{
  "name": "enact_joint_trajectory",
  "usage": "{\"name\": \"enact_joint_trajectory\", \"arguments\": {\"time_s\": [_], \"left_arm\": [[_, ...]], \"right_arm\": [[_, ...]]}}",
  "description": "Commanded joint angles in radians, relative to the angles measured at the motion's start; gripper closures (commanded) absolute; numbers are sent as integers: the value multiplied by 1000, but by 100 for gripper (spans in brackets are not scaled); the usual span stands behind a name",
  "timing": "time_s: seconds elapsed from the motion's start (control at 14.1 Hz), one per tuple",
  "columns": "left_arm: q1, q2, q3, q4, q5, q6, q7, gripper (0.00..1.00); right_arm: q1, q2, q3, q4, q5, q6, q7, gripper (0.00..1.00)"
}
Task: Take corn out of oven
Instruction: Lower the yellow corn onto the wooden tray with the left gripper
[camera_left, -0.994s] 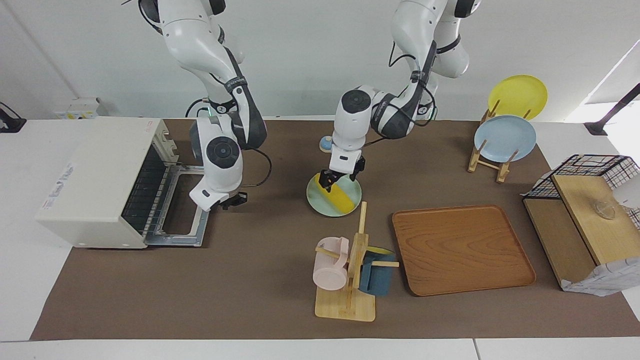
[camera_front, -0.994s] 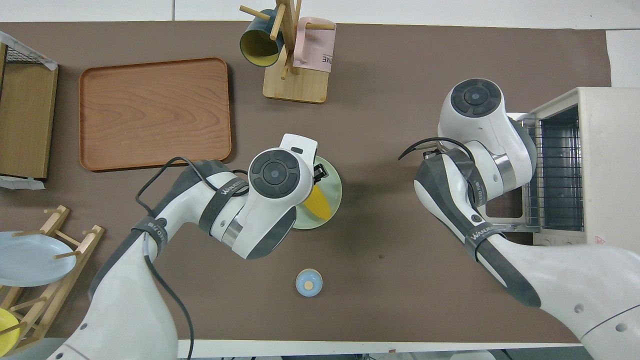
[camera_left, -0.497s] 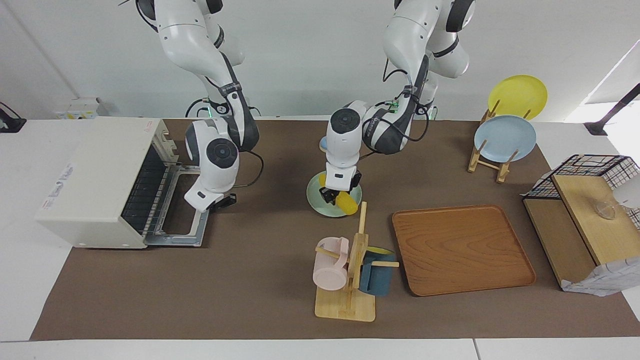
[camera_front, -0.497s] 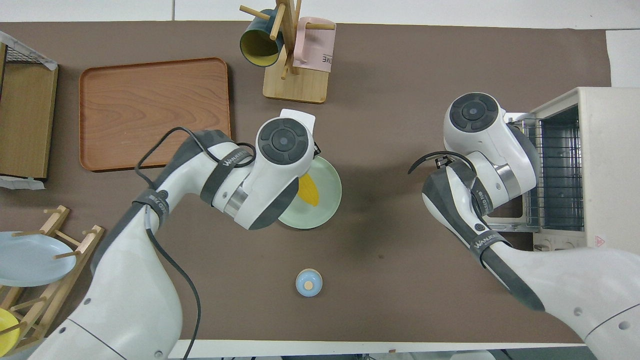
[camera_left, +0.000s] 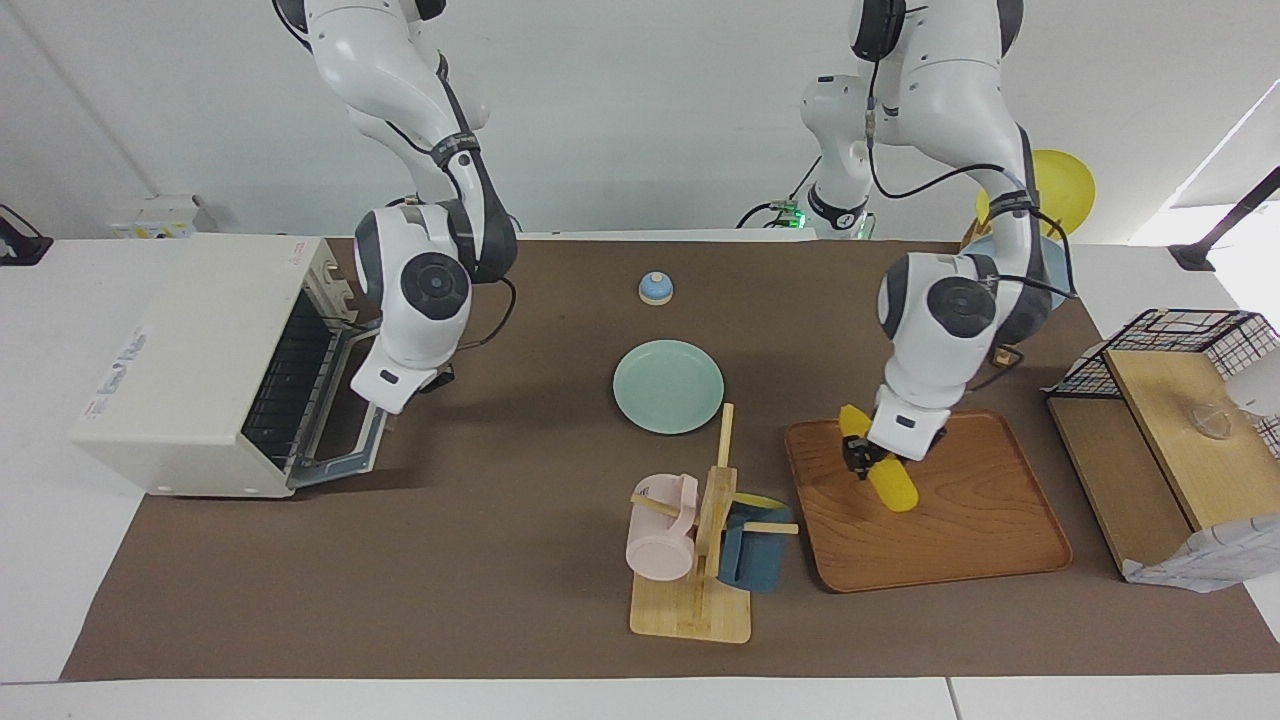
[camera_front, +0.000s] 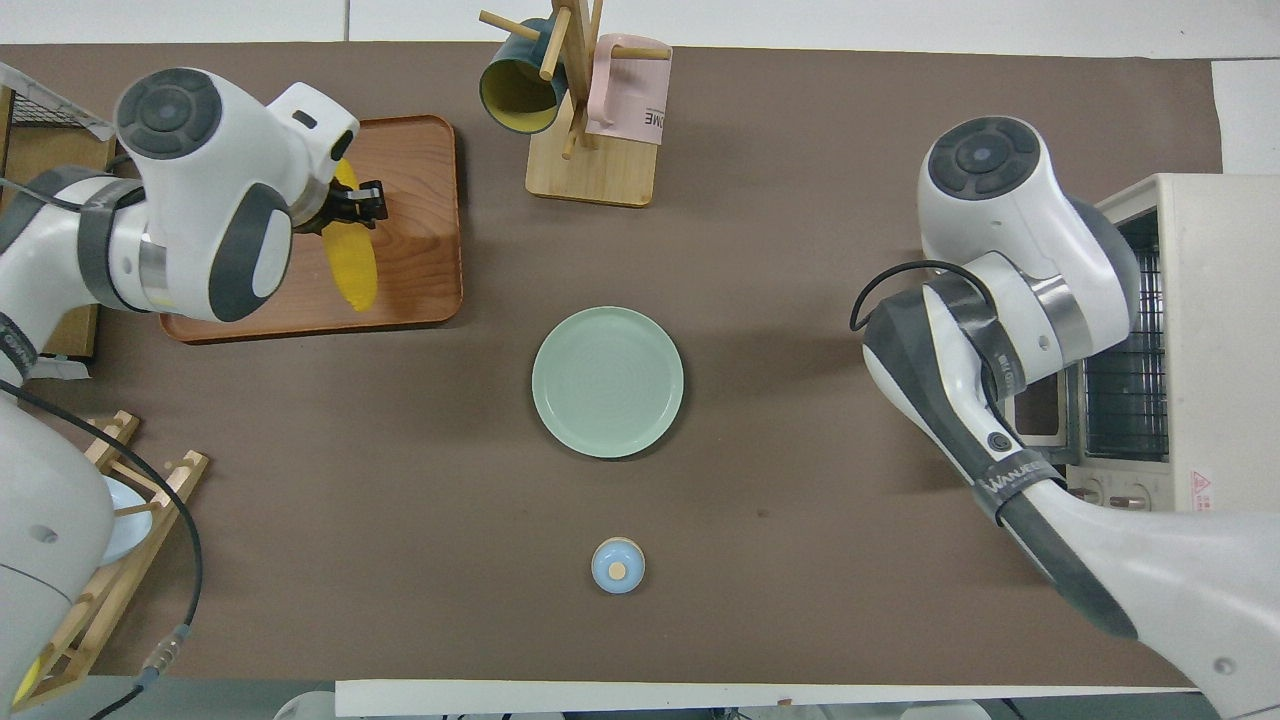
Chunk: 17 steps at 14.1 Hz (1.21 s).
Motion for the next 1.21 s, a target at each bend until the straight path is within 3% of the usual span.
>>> {"name": "enact_joint_trajectory", "arguments": {"time_s": [0.0, 0.28, 0.5, 0.71, 0.78, 0.85, 0.92, 1.14], "left_arm": [[6, -19, -7, -5, -16, -1, 88, 0], [78, -251, -7, 7, -16, -329, 161, 0], [89, -406, -7, 6, -16, -517, 170, 0], [95, -506, -6, 34, -14, -640, 174, 0], [95, -511, -4, 50, -14, -680, 174, 0], [95, -512, -4, 44, -14, -685, 171, 0], [95, -517, -4, 42, -14, -684, 166, 0], [95, -517, -2, 42, -14, -684, 166, 0]], "right_arm": [[-95, -39, -8, -12, -27, -7, -113, 99], [-137, -74, -8, -13, 3, -22, -180, 99], [-154, -112, -6, -7, 23, -63, -212, 89], [-178, -172, -8, -4, 91, -94, -250, 70], [-178, -188, -6, 8, 112, -109, -253, 54], [-180, -197, -8, 45, 164, -126, -253, 18], [-182, -198, -9, 97, 224, -158, -250, 0], [-189, -197, -26, 249, 348, -292, -214, 0]]}}
